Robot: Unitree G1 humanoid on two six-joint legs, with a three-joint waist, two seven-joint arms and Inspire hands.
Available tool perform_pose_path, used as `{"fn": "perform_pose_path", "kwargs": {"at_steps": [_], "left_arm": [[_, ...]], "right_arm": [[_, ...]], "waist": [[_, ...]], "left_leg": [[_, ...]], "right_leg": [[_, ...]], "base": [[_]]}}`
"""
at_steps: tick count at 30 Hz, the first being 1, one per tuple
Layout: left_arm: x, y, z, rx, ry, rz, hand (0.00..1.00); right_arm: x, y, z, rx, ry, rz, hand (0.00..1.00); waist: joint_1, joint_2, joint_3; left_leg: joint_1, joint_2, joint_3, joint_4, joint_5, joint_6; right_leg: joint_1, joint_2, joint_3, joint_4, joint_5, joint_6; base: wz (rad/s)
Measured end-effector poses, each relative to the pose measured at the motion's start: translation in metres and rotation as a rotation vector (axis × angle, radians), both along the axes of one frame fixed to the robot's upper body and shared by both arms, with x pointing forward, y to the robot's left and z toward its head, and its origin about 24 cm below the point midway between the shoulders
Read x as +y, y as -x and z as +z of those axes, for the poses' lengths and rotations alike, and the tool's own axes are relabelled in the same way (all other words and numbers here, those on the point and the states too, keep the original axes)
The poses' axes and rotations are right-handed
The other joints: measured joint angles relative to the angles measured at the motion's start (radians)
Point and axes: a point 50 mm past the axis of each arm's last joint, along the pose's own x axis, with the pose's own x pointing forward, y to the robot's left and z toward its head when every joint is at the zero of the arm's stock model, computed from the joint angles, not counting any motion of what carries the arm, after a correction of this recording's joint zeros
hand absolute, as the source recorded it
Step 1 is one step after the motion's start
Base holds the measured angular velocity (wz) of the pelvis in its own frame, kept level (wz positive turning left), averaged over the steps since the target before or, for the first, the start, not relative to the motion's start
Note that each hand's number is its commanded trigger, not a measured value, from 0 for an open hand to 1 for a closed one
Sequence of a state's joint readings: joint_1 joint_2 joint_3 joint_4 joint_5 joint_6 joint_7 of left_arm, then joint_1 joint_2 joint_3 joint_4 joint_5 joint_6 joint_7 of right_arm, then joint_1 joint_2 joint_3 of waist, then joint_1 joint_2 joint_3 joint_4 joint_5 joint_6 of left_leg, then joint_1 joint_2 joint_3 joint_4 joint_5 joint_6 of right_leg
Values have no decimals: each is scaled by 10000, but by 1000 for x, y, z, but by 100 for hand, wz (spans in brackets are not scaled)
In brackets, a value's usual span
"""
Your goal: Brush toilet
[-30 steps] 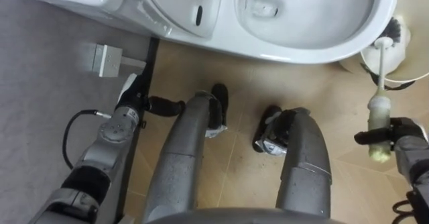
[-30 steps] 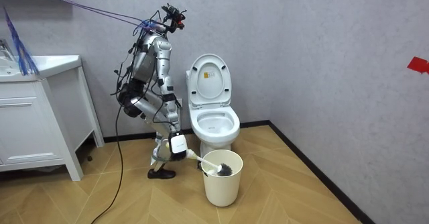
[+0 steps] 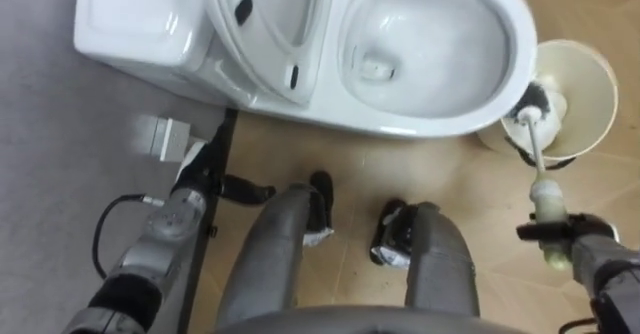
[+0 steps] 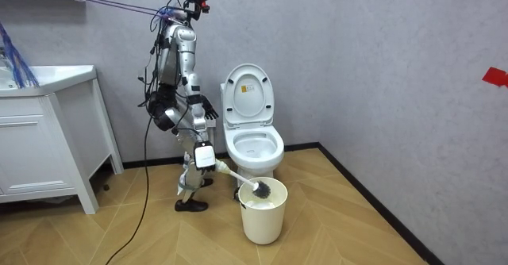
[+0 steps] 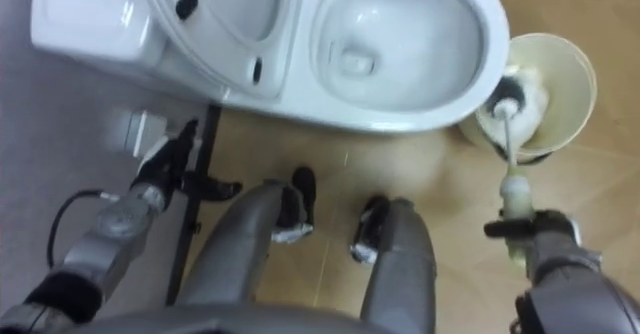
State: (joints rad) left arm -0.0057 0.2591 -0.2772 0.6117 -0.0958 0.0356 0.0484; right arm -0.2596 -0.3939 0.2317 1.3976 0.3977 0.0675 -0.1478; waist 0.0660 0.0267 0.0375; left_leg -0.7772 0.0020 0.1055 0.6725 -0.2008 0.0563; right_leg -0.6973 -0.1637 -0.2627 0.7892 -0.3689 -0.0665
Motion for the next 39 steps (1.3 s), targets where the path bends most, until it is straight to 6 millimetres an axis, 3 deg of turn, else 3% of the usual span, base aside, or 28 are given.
{"fn": "perform_pose_path", "kwargs": {"at_steps": [5,11,15,20,22,32,39], "left_arm": [[5,14,-9,469,-137,121,0],[22,43,-17,916,-701,552,0],[29,61,-16,993,-1312,368,0],[32,71,-8,855,-1869,9,0],[35,75,-2,616,-1942,193,0],[34,84,17,-286,-2617,-261,0],[39,64,62,-2592,-5046,-1006,0]], "right_arm": [[12,19,-13,-83,-1007,-1117,100],[14,40,-21,36,-1350,-1896,100],[17,49,-24,203,-1386,-1797,100],[22,42,-24,31,-1336,-990,100],[23,40,-23,-48,-1337,-766,100],[28,23,-17,-791,-867,834,100],[28,21,-15,-604,-85,2342,100]], "waist": [[-139,-28,-17],[-277,-235,-194],[-330,-392,-304],[-339,-570,-281],[-171,-633,-248],[51,-560,-238],[489,-467,-280]], "left_leg": [[1305,15,-156,-803,52,-77],[2953,-131,-242,-1852,129,-132],[4004,-75,-231,-2309,131,-140],[4645,-82,-232,-2500,125,-143],[4905,-64,-242,-2510,93,-183],[5829,-78,-586,-2778,11,-278],[5717,-124,-944,-2608,-7,-318]], "right_leg": [[1520,250,-218,-1165,183,119],[3253,327,-416,-2449,348,269],[4571,599,-535,-3624,587,412],[5490,723,-682,-4321,714,488],[5815,768,-709,-4464,713,488],[6877,884,-996,-4767,670,454],[7044,915,-1386,-4835,679,446]], "base": [[6],[5],[3],[10],[4],[10],[15]]}}
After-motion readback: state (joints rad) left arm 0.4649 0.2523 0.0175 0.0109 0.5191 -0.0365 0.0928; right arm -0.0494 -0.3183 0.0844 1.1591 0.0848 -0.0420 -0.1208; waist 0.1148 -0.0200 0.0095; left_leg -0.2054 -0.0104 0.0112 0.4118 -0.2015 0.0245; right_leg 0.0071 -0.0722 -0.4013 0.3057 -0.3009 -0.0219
